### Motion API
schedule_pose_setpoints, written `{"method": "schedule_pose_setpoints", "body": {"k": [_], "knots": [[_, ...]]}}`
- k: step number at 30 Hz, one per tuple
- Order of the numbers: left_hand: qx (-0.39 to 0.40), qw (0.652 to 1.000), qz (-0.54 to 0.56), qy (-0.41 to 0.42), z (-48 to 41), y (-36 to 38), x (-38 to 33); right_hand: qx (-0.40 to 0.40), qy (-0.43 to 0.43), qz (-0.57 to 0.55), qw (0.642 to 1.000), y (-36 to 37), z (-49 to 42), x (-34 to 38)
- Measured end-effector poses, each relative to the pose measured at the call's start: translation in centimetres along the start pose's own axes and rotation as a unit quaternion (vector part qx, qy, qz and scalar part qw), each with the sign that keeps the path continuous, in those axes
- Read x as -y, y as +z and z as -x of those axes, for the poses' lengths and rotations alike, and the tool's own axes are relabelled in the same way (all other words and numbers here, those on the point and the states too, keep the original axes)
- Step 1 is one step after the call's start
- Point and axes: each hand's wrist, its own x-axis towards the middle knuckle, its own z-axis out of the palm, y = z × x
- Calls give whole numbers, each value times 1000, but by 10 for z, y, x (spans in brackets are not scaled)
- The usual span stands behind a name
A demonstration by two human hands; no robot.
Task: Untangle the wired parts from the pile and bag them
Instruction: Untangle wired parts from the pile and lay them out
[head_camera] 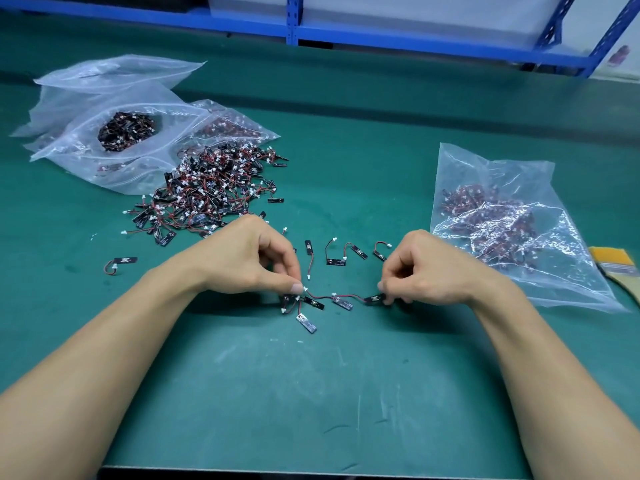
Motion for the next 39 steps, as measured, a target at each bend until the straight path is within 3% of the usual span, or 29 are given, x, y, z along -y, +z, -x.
{"method": "schedule_pose_setpoints", "body": {"k": [5,11,22,28,33,39], "knots": [[-4,1000,27,-6,1,-3,0,10,-16,11,1000,1,-1,-1],[3,999,40,-23,4,-8,1,-46,-38,-7,998,4,-6,-3],[-45,993,106,21,4,-10,-3,12,-55,-12,998,13,-8,1],[-26,993,112,11,6,-15,-2,-18,-46,-15,999,14,-11,-3],[39,996,54,-64,7,-16,1,-39,-22,-36,998,12,-13,-6],[32,995,-22,-91,6,-13,0,-86,-7,-33,996,10,-13,-6]]}}
